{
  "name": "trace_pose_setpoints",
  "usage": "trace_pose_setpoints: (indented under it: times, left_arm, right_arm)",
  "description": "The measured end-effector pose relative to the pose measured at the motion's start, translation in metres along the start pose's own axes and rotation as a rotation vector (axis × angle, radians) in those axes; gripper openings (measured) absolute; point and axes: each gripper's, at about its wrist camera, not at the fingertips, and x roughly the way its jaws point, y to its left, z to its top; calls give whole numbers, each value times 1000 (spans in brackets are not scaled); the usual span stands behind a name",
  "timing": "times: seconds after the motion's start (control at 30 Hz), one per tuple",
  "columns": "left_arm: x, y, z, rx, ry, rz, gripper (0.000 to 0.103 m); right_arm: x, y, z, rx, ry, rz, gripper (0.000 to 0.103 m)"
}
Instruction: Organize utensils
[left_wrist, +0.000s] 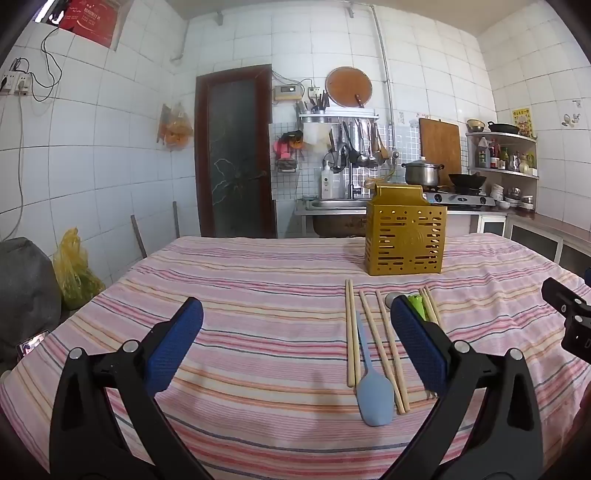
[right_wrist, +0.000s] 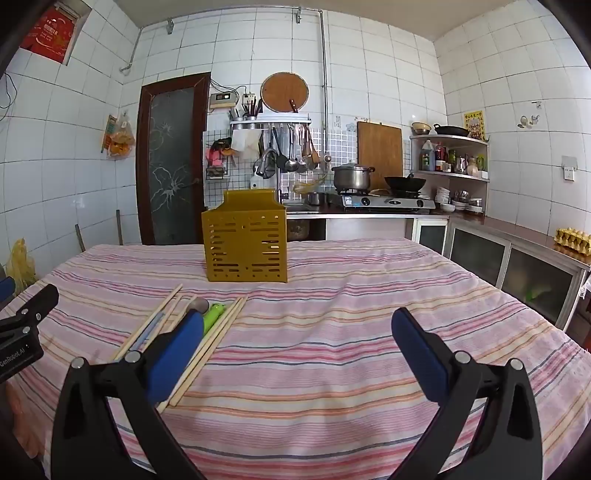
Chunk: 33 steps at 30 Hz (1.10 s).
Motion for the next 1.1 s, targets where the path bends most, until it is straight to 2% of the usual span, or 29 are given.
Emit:
trace_pose_setpoints:
  times: [1.1]
  left_arm:
    - [1, 0, 0, -5, 6, -2, 98]
  right_arm:
    - [-7, 0, 3, -5, -16, -7, 99]
